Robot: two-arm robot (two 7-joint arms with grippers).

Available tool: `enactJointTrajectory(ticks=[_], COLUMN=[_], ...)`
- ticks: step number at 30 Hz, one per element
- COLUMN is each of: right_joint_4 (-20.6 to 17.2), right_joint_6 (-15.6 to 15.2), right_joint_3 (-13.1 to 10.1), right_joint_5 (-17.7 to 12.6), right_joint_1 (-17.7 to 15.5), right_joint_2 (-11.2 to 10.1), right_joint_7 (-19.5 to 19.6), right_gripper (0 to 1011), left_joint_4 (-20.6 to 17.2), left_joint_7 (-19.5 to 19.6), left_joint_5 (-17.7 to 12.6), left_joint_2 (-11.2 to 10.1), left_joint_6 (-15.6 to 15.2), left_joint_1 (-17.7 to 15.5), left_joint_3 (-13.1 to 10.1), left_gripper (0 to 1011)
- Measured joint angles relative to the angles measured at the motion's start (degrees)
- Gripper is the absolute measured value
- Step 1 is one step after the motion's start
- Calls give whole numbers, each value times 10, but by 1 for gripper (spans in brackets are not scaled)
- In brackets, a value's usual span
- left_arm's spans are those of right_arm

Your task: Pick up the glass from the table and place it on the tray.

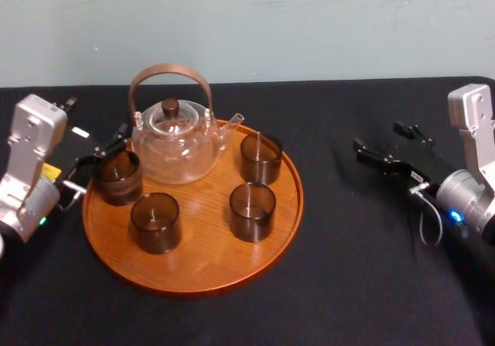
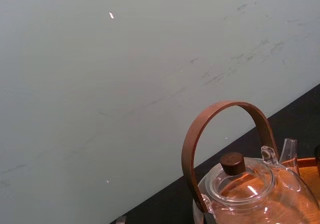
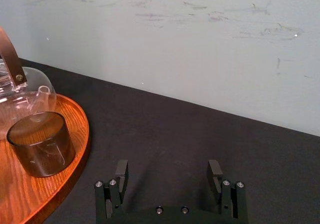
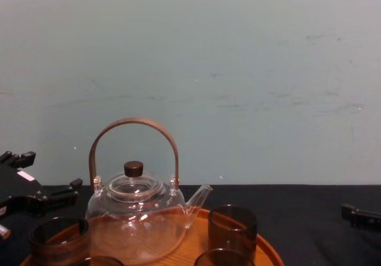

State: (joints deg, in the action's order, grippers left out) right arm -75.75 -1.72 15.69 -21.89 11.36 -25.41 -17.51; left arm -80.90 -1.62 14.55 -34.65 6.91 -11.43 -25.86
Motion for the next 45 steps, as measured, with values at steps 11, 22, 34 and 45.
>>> enactJointTrajectory(ticks=[11, 22, 34, 45], right_joint_4=[3, 3, 2, 2], right_joint_6=[2, 2, 2, 2], right_joint_3=[-1, 0, 0, 0], right_joint_5=[6, 4, 3, 3], right_joint_1=[1, 1, 1, 1], right_joint_2=[3, 2, 2, 2], right_joint_7=[1, 1, 0, 0], right_gripper=[1002, 1002, 1002, 1002], left_joint_4=[0, 0, 0, 0], left_joint_7=[0, 0, 0, 0], left_joint_5=[0, 0, 0, 0], left_joint_2=[0, 0, 0, 0], left_joint_6=[0, 0, 0, 0], left_joint_1=[0, 0, 0, 0], left_joint_3=[0, 0, 0, 0], left_gripper=[1001, 1001, 1001, 1002])
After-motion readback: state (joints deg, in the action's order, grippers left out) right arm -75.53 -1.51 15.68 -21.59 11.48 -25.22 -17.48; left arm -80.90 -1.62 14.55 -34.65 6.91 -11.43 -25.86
